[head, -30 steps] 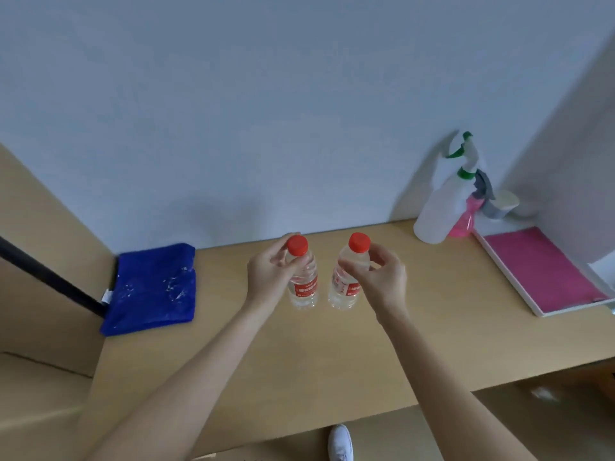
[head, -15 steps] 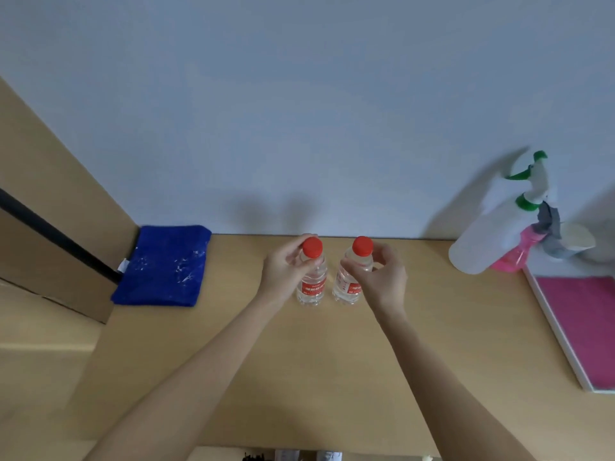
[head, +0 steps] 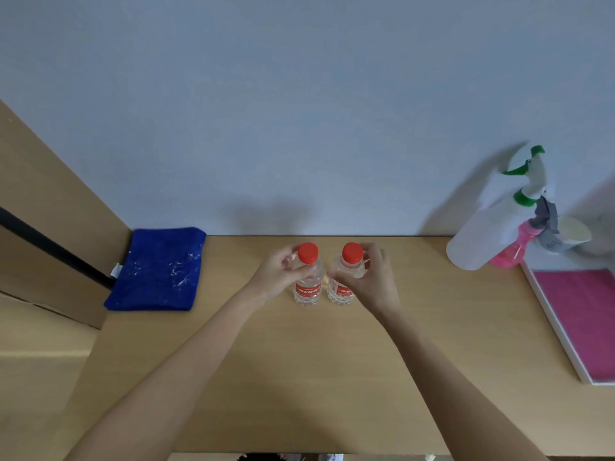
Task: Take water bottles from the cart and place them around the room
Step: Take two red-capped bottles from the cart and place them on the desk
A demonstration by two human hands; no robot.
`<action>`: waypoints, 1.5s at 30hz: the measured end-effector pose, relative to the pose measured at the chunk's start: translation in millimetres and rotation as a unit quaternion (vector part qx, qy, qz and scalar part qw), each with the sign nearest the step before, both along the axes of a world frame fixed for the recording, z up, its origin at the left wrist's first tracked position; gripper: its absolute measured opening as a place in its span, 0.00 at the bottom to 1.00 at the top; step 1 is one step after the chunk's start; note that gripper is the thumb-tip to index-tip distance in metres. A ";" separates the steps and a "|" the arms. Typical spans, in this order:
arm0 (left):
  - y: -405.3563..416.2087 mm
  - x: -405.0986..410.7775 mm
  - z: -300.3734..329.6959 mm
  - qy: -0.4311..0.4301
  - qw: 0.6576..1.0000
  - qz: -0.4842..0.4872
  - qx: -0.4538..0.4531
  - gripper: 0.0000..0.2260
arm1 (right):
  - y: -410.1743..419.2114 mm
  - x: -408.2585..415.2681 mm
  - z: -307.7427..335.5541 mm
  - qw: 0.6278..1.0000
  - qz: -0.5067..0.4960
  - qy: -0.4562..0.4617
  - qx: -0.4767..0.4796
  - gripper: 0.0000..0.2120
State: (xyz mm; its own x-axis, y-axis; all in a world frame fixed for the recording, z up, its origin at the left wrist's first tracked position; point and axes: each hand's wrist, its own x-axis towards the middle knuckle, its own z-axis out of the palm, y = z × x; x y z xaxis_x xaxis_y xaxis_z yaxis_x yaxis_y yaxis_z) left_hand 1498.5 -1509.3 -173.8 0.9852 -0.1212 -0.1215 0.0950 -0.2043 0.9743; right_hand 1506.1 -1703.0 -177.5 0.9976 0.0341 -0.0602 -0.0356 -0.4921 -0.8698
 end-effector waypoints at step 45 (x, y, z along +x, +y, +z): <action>1.9 49.8 -107.2 -0.037 0.975 0.168 0.143 0.21 | 29.7 59.8 -66.6 0.998 -0.013 0.057 0.016 0.28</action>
State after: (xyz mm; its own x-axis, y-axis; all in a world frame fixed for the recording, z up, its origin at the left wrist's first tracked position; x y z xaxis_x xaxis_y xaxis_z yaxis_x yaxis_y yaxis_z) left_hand 1548.2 -1507.4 -281.0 0.9708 0.2380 -0.0299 0.1347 -0.4379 0.8889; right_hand 1566.0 -1673.4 -244.1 0.9850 0.0111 -0.1719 -0.1475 -0.4612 -0.8750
